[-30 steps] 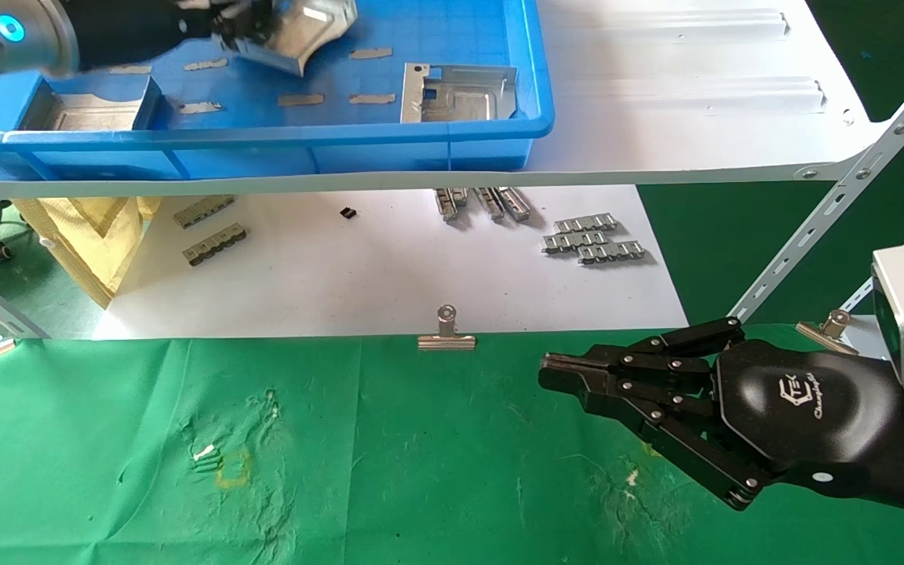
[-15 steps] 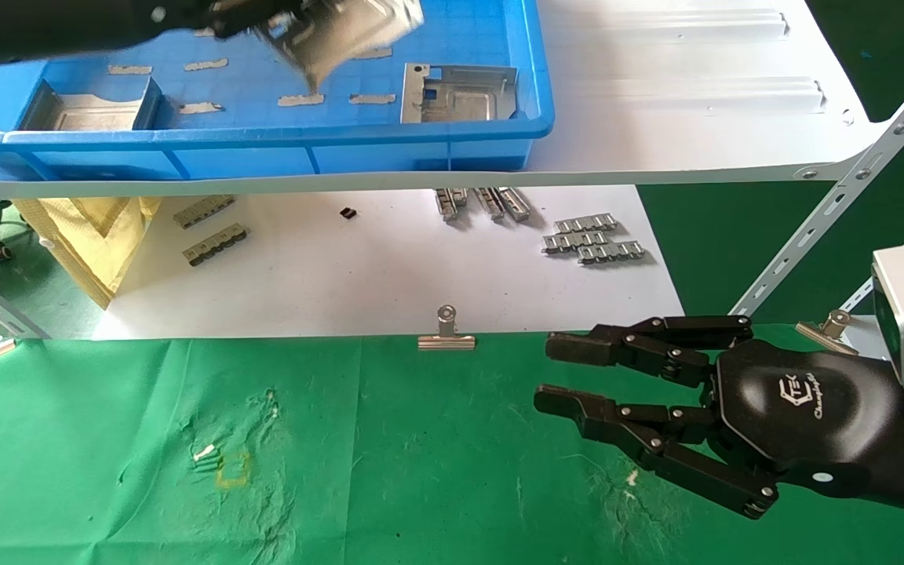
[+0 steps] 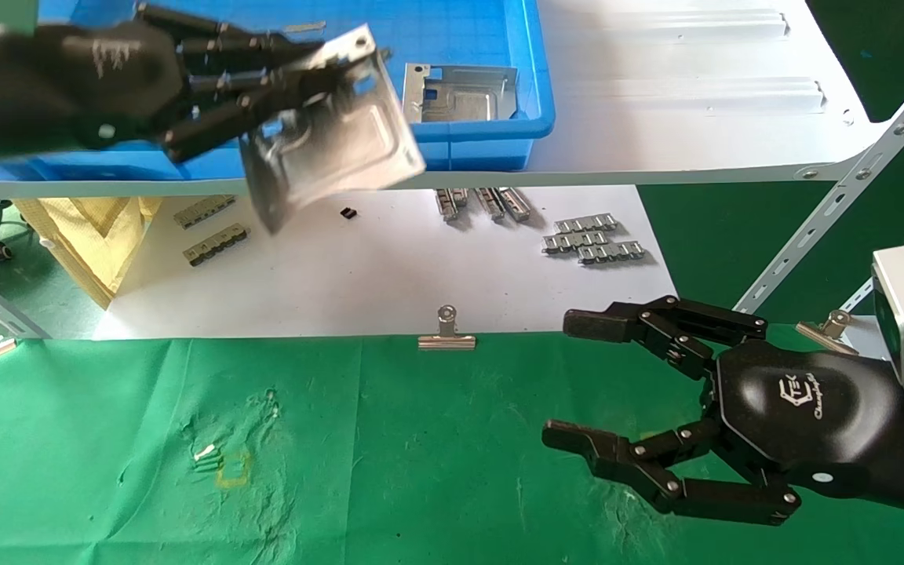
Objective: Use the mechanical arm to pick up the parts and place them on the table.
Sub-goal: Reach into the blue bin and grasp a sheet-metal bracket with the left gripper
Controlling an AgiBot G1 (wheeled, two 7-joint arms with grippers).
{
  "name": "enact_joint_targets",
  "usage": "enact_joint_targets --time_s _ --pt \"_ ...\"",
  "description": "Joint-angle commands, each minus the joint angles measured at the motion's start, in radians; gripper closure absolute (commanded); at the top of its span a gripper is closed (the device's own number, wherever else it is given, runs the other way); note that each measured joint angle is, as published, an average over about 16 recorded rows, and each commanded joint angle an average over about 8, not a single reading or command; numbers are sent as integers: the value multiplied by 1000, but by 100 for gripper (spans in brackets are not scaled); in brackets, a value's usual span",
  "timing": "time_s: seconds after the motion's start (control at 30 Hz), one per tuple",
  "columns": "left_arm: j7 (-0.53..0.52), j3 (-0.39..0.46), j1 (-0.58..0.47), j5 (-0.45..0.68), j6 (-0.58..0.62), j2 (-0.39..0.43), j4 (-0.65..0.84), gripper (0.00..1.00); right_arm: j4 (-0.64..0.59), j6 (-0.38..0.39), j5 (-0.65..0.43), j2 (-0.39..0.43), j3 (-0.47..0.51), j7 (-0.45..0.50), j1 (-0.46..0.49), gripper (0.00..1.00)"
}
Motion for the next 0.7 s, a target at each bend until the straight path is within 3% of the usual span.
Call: enact_joint_targets --time_s 0.03,0.2,0.33,0.7 --pt "7 5 35 -34 4 -23 -55 100 0 0 0 0 0 0 0 0" --pt "43 77 144 -124 0 -120 -218 100 0 0 0 0 0 0 0 0" --pt "112 157 200 -124 -9 -175 -263 100 0 0 0 0 0 0 0 0" --pt "365 325 208 70 -39 -138 -55 100 0 0 0 0 0 0 0 0"
